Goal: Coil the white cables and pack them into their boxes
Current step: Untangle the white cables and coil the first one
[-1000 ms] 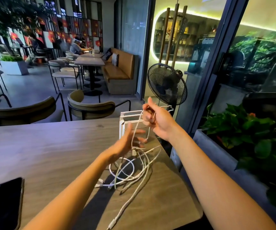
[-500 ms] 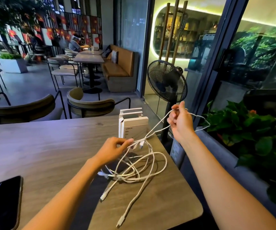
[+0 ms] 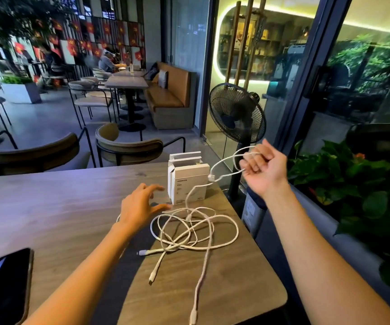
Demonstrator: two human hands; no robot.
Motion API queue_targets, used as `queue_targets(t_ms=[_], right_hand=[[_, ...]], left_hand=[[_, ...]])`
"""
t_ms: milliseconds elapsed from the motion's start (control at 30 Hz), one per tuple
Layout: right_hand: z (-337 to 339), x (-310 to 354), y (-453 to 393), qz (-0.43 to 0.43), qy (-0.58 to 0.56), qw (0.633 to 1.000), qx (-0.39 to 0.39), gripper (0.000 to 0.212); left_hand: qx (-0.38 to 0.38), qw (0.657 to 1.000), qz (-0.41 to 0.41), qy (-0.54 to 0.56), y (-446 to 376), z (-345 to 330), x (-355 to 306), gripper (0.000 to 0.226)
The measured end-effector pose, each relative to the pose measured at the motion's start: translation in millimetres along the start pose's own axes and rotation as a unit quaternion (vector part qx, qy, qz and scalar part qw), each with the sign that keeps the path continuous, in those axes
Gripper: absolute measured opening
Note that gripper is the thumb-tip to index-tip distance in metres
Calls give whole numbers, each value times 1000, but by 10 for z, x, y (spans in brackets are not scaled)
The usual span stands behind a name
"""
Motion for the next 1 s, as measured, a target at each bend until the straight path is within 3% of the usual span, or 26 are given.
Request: queue_targets(t_ms=[133, 267, 400, 500, 600, 700, 733, 800, 867, 933, 1000], right_hand=[[50, 203, -4, 19, -23, 1000, -6, 60], [28, 33, -18, -15, -32, 999, 17, 63], [-144, -65, -5, -17, -86, 993, 82, 63], [-250, -142, 12, -32, -98, 988, 117, 63], [-244, -193, -6, -56, -96, 989, 98, 63], [-120, -240, -81, -92, 53, 994, 4, 52], [-63, -289, -105, -95, 157, 982, -31, 45], [-1, -447, -114, -97, 378, 919, -62, 30], [-62, -651, -57, -128, 500, 856, -31, 25], [-166, -823, -17, -177, 526, 832, 20, 24], [-263, -926, -21, -171, 557, 811, 47, 14]], left_hand=[[53, 998, 23, -6, 162, -15, 95, 27], [65, 997, -37, 3, 54, -17, -107, 17], [116, 976, -44, 178, -151, -7, -503, 28], [171, 964, -5, 205, -244, -82, -638, 32], [131, 970, 12, 203, -279, -97, -639, 21], [47, 988, 7, 148, -316, 28, -588, 20], [33, 988, -6, 153, -330, 97, -602, 18], [14, 980, -32, 197, -362, 273, -704, 16], [-20, 964, -39, 263, -406, 457, -878, 17], [-51, 949, -48, 308, -469, 590, -1034, 18], [-61, 940, -55, 330, -493, 679, -1121, 21]])
Point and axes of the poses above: each hand's wrist, its own y-axis away from the middle knuckle, its own z-axis out of the back of the hand, x = y × z, the point moved 1 cm from there along -y, towards the middle knuckle, and after that the axes turned 8 degrees about -z, right-handed, at the moved point
